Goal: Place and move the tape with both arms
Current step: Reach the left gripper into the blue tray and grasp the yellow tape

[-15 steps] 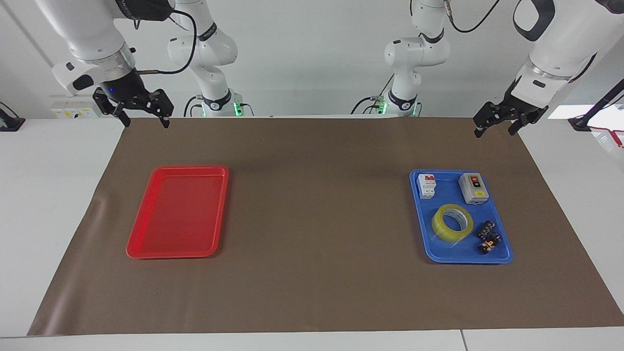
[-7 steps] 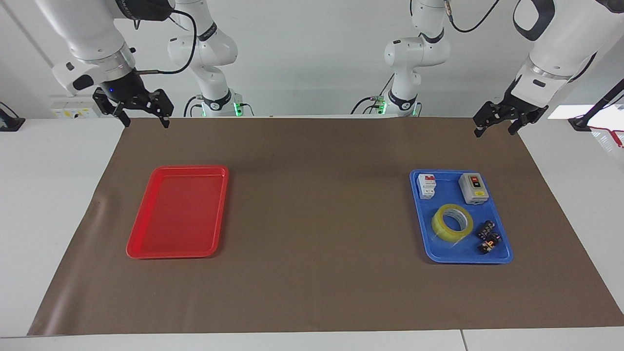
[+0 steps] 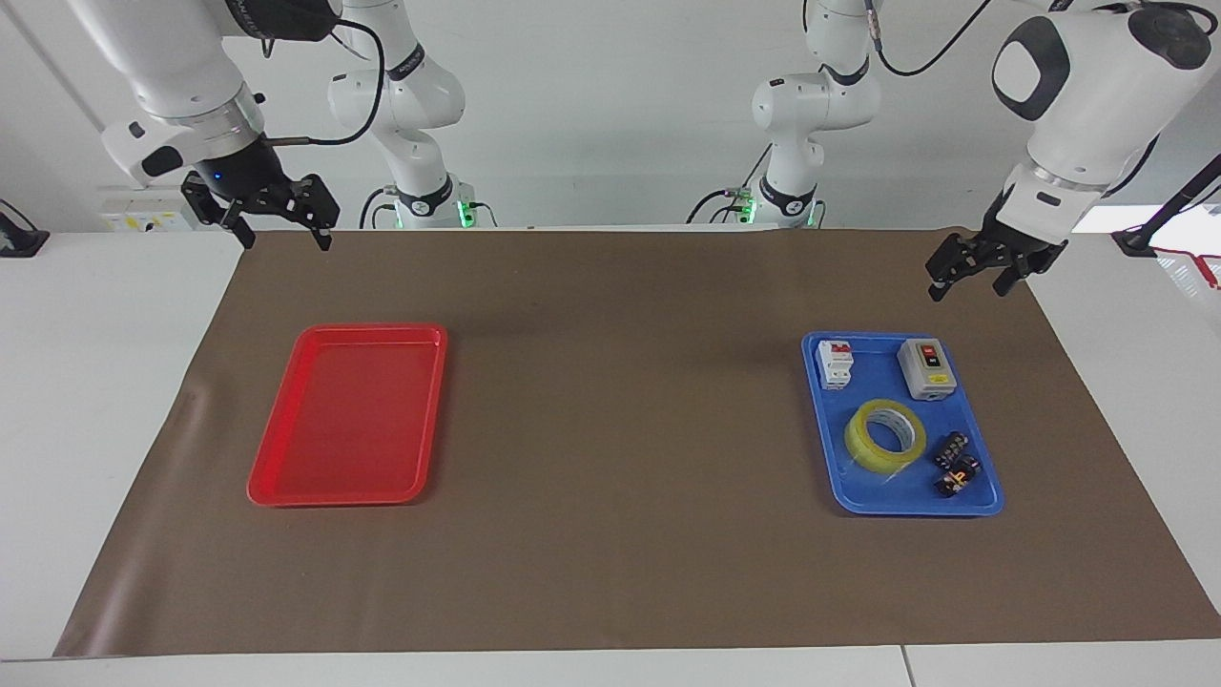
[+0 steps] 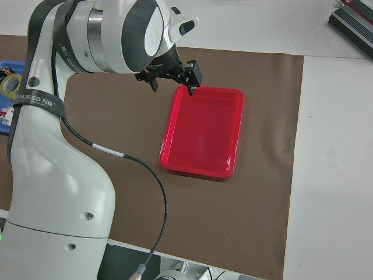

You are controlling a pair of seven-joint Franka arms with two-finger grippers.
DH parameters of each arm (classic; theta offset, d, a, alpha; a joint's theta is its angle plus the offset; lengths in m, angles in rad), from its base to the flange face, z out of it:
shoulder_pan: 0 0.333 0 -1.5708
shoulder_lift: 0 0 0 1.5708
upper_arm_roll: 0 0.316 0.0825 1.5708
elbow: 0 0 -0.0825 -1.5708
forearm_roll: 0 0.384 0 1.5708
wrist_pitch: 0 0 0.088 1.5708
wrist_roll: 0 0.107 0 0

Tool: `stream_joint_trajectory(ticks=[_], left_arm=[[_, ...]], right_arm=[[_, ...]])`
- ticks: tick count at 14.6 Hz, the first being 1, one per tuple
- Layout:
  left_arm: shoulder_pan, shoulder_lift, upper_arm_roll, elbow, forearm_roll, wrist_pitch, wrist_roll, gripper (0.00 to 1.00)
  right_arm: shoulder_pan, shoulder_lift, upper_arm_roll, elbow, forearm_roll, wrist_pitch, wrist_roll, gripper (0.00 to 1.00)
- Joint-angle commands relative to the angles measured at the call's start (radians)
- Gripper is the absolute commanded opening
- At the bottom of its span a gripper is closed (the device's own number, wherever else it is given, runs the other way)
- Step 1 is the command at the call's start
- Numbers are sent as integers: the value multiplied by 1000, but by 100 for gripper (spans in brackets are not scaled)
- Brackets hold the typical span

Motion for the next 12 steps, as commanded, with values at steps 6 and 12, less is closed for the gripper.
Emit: stream_joint_trajectory(ticks=[6,12], left_arm=[[28,177,0,-148,10,380,32,100],[28,271,0,-190,9,531,31,100]], right_arm=[[-12,-7,2,-11,10,13,-20,100],[-12,-7,2,-11,10,13,-20,100]])
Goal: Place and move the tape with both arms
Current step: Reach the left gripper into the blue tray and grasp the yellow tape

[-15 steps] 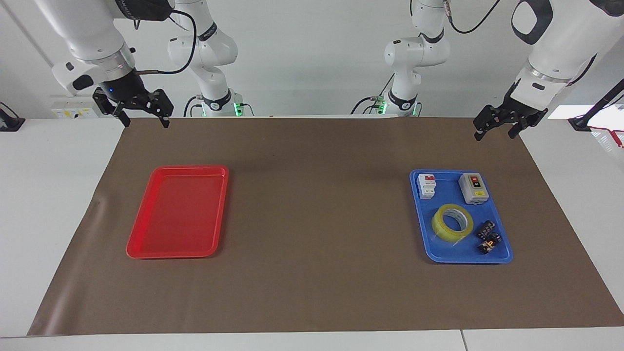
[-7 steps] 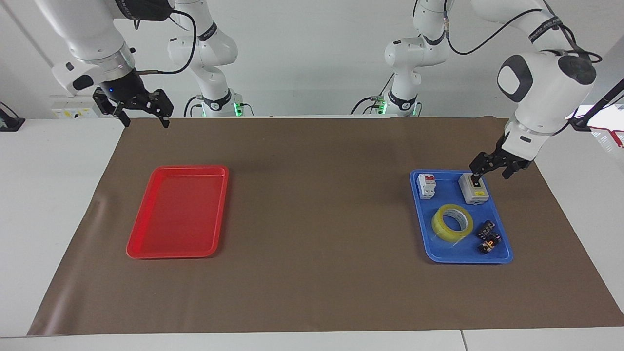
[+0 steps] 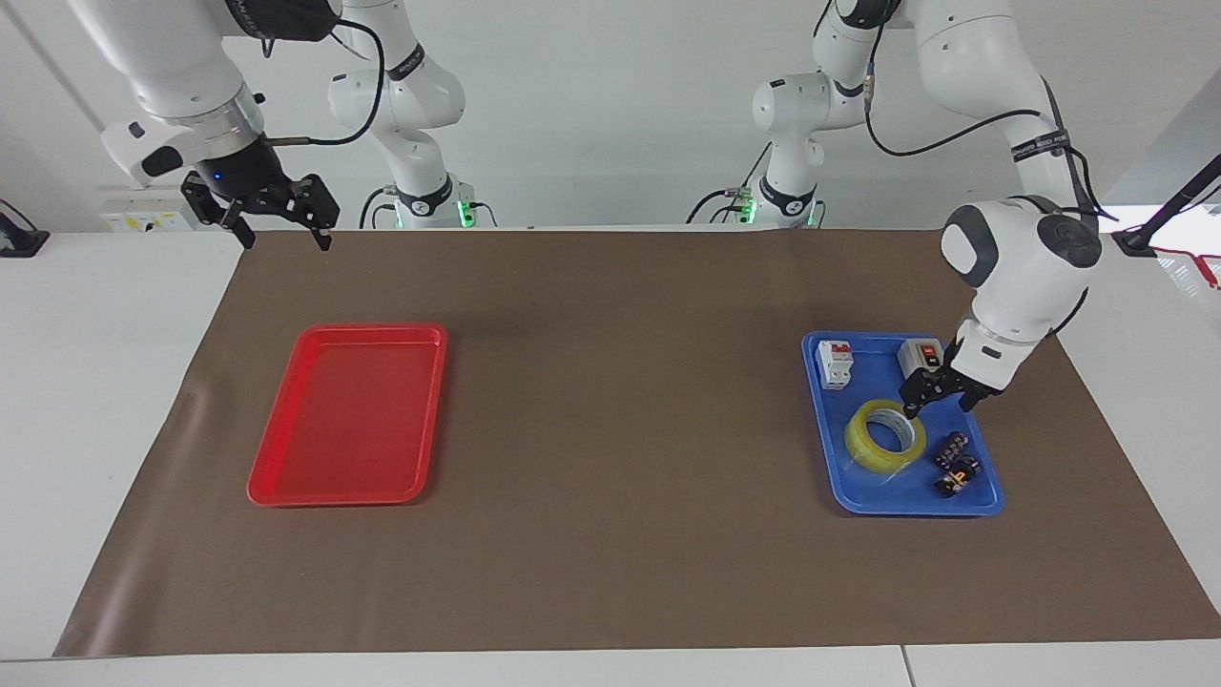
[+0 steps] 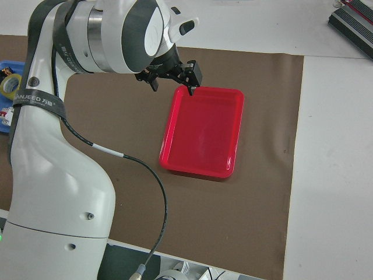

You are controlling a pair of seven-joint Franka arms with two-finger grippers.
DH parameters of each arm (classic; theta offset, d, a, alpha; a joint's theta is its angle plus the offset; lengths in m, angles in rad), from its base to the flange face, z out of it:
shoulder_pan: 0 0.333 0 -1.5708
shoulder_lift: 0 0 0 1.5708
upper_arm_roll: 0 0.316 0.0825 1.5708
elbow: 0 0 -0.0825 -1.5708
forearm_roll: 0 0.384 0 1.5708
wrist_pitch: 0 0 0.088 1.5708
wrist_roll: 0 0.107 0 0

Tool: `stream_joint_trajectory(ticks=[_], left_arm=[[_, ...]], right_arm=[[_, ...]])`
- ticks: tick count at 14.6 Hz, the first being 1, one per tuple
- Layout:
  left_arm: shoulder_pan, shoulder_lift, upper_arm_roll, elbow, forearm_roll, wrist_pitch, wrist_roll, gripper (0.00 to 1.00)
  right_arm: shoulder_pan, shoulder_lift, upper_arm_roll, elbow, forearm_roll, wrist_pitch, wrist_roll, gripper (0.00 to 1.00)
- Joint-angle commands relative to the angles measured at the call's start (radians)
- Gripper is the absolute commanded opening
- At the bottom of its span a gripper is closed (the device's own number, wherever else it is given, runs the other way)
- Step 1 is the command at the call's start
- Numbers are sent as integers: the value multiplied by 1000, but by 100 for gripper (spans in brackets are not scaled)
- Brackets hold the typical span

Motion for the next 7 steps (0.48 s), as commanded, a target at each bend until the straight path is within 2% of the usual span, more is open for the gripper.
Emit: stream_joint_trajectory(ticks=[1,5,7], left_arm=[[5,23,-1,-27,10,56,13,100],[-3,74,-1,-50,10,125,9,98],[-7,74,-1,-67,10,128,7,82]], right_arm=[[-12,-7,2,-11,10,13,-20,100],[-12,-7,2,-11,10,13,-20,100],[-12,-7,2,-11,10,13,-20,100]])
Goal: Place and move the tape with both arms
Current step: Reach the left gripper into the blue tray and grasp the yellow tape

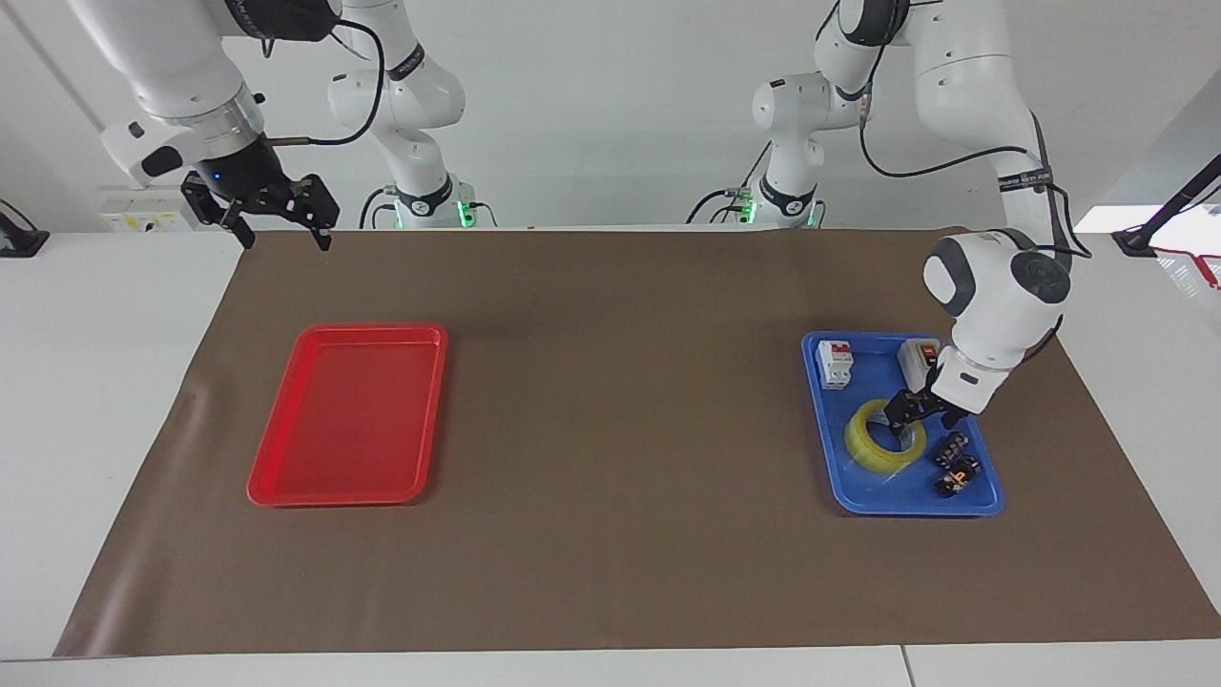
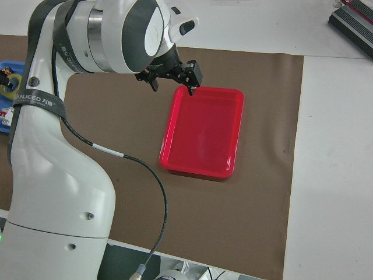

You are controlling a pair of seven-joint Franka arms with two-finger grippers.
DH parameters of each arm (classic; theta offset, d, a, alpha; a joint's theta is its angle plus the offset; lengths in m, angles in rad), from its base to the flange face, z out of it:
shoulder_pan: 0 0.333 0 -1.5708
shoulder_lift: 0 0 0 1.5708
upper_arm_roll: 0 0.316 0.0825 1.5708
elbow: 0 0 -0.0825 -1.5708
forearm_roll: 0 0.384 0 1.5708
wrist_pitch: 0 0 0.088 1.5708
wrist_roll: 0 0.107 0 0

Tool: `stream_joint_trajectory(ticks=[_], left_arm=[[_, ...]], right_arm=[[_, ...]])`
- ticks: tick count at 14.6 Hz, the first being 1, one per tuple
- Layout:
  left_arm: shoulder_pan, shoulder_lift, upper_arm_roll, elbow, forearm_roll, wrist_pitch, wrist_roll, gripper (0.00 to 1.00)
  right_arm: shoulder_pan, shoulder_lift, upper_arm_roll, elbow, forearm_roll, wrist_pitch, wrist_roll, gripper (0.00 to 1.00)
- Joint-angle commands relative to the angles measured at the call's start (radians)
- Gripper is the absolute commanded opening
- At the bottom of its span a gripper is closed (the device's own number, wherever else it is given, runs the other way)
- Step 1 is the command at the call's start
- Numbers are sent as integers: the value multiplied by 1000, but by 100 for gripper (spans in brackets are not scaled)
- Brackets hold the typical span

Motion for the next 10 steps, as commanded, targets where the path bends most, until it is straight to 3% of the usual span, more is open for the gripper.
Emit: stream_joint_trajectory(ticks=[1,3,10], left_arm=[[-8,-7,2,-32,10,29,2,63],[-9,-10,2,-32,10,16,-29,0],[-17,-102,-3,-6,9,-124,-64,0]], right_arm=[[-12,-7,3,-11,10,13,-20,100],[-12,-7,3,-11,10,13,-20,100],[-12,-7,3,-12,10,13,-21,100]])
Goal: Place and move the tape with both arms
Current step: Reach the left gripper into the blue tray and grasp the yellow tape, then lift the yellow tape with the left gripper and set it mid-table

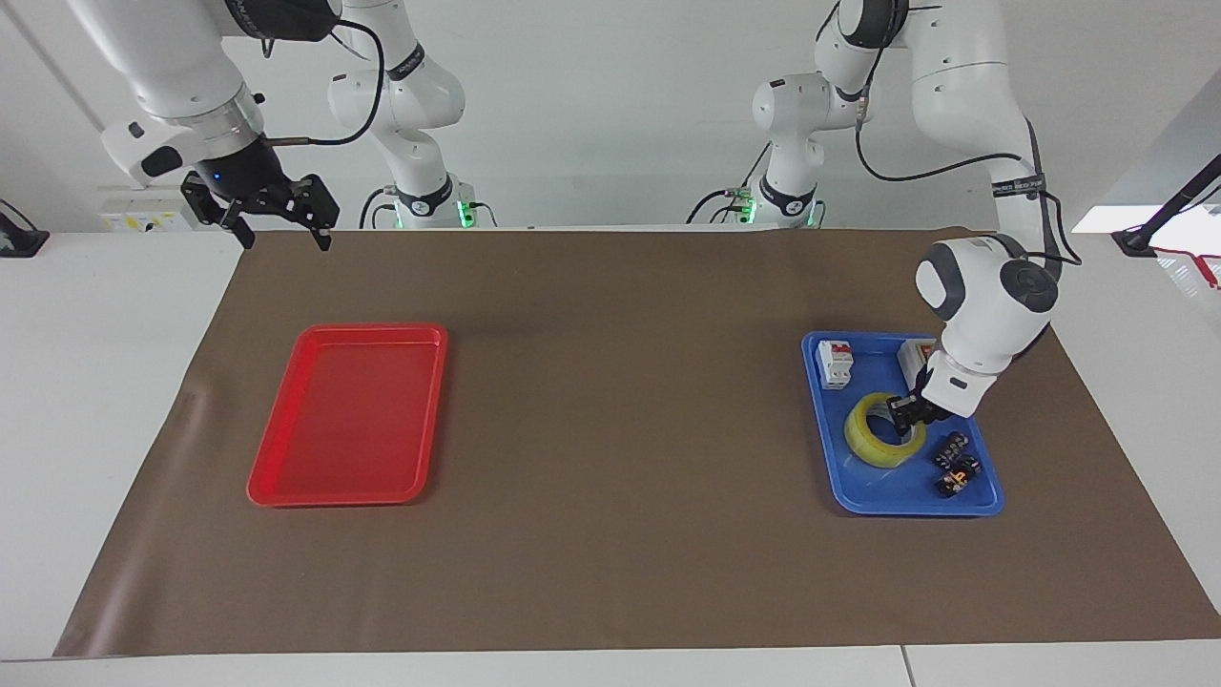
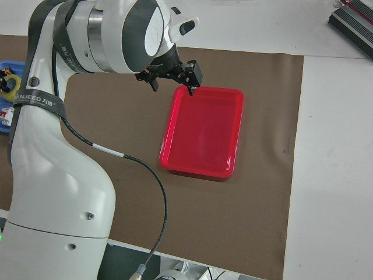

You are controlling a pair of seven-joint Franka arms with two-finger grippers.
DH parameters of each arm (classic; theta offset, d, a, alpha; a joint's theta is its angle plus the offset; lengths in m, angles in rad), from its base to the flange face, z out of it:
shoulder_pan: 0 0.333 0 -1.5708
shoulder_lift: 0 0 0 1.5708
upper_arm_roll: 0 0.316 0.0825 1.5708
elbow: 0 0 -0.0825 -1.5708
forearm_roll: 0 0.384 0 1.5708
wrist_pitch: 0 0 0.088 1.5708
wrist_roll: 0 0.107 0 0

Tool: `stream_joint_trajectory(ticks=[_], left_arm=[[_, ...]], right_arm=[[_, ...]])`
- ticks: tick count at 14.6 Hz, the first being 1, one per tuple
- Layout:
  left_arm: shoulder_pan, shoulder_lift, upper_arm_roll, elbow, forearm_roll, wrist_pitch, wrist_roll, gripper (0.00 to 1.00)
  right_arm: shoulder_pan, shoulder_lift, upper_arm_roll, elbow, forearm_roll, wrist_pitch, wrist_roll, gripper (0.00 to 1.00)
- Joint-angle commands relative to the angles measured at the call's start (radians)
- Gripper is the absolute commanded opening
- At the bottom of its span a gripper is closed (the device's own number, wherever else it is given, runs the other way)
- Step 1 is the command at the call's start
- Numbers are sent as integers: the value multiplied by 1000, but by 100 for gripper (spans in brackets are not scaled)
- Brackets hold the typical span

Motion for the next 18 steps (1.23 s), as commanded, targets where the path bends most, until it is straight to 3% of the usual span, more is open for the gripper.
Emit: stream_joint_trajectory(ticks=[1,4,8,13,18], left_arm=[[-30,-89,2,19,8,-117,-30,0],[-108,-114,4,60,8,-204,-134,0],[-304,-117,2,59,8,-181,-387,0],[-544,-78,2,59,82,-126,-685,0],[-661,-2,2,80,90,-60,-834,0]], right_arm=[[-13,-7,2,-14,10,13,-21,100],[-13,-7,2,-15,10,13,-20,100],[-13,-7,2,-15,10,13,-21,100],[-13,-7,1,-15,10,13,-21,100],[-13,-9,0,-17,10,13,-21,100]])
